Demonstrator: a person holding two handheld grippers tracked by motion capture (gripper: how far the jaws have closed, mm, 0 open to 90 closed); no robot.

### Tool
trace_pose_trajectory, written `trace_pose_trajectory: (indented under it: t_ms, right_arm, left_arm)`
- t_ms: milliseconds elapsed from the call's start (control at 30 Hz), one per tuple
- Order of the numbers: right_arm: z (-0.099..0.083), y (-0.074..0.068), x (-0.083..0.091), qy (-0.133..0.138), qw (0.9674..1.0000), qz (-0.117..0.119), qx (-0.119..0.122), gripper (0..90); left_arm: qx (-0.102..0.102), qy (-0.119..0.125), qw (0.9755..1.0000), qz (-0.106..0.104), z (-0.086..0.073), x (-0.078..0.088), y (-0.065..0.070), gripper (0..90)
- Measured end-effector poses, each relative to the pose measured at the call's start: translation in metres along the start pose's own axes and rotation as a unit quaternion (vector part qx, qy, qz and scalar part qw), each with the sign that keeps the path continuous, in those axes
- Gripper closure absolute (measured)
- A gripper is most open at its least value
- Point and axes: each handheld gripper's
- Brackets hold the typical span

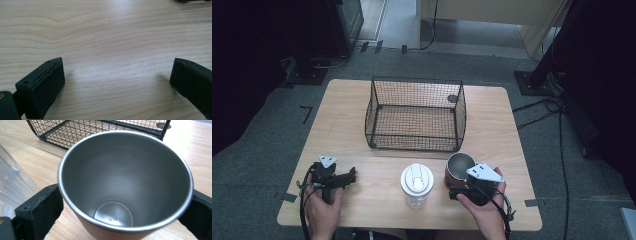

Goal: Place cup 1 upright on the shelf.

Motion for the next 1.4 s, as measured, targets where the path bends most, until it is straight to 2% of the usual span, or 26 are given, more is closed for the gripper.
trace_pose_trajectory:
  t_ms: [233, 400, 500, 533, 733, 933, 1133, 1400]
  right_arm:
    - [0.004, 0.001, -0.004, -0.004, 0.9999, -0.007, -0.006, 0.4]
    - [0.006, 0.0, -0.011, -0.011, 0.9994, -0.016, -0.028, 0.0]
    - [0.005, -0.001, -0.014, -0.01, 0.9993, -0.011, -0.033, 0.0]
    - [0.005, -0.003, -0.014, -0.004, 0.9994, -0.027, -0.022, 6.8]
    - [0.006, -0.003, -0.014, -0.005, 0.9996, -0.024, -0.017, 7.2]
    - [0.011, -0.001, -0.008, 0.011, 0.9994, -0.028, -0.017, 7.3]
    - [0.031, -0.006, 0.0, 0.032, 0.9992, -0.024, 0.0, 7.2]
    - [0.054, -0.013, 0.001, 0.049, 0.9984, -0.022, 0.014, 7.2]
  left_arm:
    - [0.0, 0.0, 1.0, 0.0, 0.0, 0.0, 0.0, 0.4]
    - [0.0, 0.0, 1.0, 0.0, 0.0, 0.0, 0.0, 0.4]
    - [0.0, 0.0, 1.0, 0.0, 0.0, 0.0, 0.0, 0.4]
    - [0.0, 0.0, 1.0, 0.0, 0.0, 0.0, 0.0, 0.4]
    - [0.0, 0.0, 1.0, 0.0, 0.0, 0.0, 0.0, 0.4]
    - [0.0, 0.0, 1.0, 0.0, 0.0, 0.0, 0.0, 0.4]
    - [0.0, 0.0, 1.0, 0.0, 0.0, 0.0, 0.0, 0.4]
    - [0.0, 0.0, 1.0, 0.0, 0.0, 0.0, 0.0, 0.4]
Point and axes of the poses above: each handheld gripper's, and its own axes: x roughly backward along the jaws, z roughly out of its top, y roughly to its right, and after that the axes turned 10 degrees about y, right-handed
